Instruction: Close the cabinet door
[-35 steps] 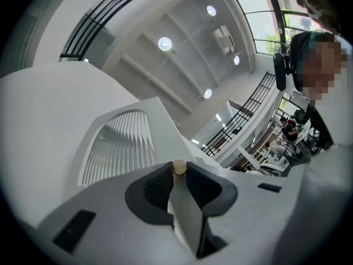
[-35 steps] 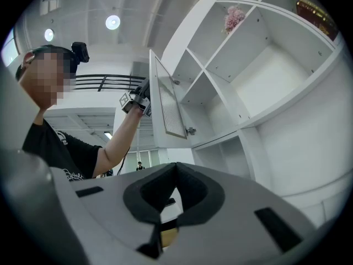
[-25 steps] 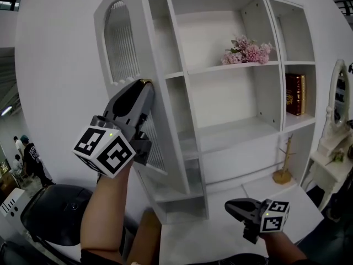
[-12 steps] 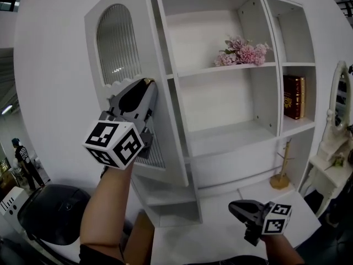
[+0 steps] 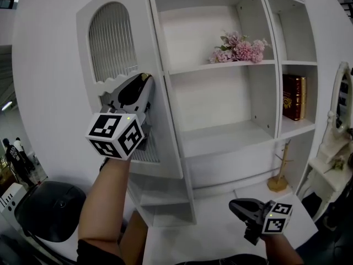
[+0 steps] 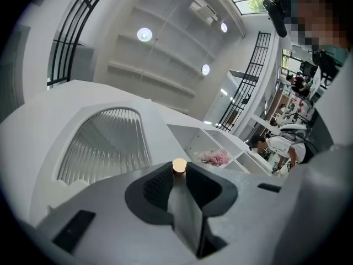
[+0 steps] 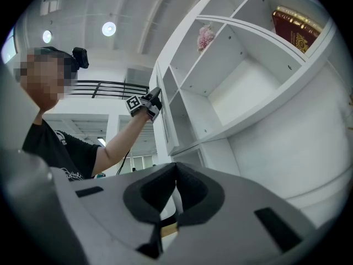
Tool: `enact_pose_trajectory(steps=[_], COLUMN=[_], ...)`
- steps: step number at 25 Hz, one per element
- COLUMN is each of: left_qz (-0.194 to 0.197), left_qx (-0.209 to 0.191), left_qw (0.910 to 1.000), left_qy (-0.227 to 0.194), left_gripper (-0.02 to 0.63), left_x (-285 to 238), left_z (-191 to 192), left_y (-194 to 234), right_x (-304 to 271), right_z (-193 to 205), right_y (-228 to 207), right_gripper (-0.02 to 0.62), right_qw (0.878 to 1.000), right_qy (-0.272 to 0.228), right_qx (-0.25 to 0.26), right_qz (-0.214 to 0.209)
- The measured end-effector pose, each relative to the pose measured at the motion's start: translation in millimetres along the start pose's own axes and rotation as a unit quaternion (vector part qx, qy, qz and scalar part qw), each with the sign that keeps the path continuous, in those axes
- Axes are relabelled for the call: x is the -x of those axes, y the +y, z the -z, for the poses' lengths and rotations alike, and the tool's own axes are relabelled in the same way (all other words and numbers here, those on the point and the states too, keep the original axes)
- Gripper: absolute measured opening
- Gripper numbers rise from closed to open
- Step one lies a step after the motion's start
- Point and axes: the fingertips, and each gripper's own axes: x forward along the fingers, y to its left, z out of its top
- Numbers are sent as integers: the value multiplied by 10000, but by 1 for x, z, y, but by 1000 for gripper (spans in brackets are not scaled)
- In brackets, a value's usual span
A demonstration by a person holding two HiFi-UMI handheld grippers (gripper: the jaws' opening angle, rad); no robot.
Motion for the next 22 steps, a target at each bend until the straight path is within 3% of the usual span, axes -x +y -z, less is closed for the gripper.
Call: enact_pose_trajectory(steps=[14,22], left_qz=[-373,-601], left_qx=[-451,-696], left_qw=[9980,9952], left_qy=[234,334], left_gripper=[76,76], left_x=[-31,-48], left_z=[28,44], left_y=[6,11], right_x=[23,45], right_z=[-11,-14], right_y=[-31,-48], right_gripper=[6,7], right_qw=[10000,9997], right_qy=[-11,51], right_qx=[-5,-53], right_qz=[22,235])
